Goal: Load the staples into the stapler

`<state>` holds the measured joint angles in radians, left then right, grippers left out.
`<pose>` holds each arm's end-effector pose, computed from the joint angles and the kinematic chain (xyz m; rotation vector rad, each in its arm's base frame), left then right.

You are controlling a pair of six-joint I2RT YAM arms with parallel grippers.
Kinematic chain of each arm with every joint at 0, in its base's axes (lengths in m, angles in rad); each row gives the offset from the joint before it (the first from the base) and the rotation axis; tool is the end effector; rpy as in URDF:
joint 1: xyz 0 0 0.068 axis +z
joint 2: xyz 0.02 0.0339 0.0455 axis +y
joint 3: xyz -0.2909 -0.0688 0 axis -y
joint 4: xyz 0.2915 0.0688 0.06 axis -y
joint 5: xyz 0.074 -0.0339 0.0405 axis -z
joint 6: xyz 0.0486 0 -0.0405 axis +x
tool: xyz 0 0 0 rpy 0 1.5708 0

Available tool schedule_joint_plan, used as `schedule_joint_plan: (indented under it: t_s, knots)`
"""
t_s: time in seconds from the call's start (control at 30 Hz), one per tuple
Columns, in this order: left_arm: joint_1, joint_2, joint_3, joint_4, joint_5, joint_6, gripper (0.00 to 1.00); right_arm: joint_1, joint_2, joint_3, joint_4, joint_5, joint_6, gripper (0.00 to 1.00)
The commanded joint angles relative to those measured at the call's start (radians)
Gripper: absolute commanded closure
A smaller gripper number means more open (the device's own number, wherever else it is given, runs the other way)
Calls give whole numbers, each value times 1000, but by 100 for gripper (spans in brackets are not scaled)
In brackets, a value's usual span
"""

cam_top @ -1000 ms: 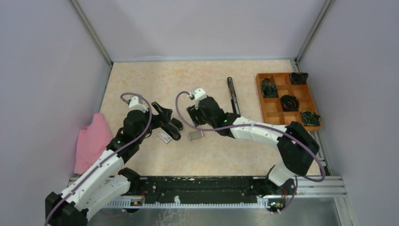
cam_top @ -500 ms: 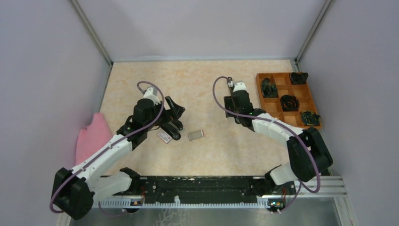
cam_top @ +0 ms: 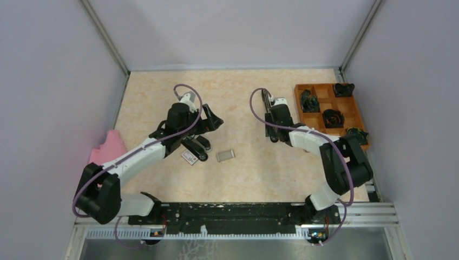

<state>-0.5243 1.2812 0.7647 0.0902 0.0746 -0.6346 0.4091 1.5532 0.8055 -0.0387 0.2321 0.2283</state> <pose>0.2852 -0.1691 0.2499 -0.0651 2.0903 -0.8027 0.3302 0.1310 0.1643 -0.0984 2.3290 0.0440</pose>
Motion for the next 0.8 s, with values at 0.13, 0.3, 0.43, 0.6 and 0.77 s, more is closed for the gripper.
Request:
schedule_joint_plan:
  t_s: [0.13,0.3,0.43,0.6,0.77]
  knots:
    - [6,141,100,65,75,-18,1,-7,34,30,47,-46,-15,64]
    - [13,207,134,84,109,-48,1,8,32,18,61,-101,-48,82]
    - [32,253,153,100,140,-100,1,66,27,21,70,-117,-89,89]
    - [60,320,163,170,199,-173,1,139,34,20,126,-155,-65,94]
    - [77,423,204,239,252,-243,3,200,67,43,159,-197,-58,97]
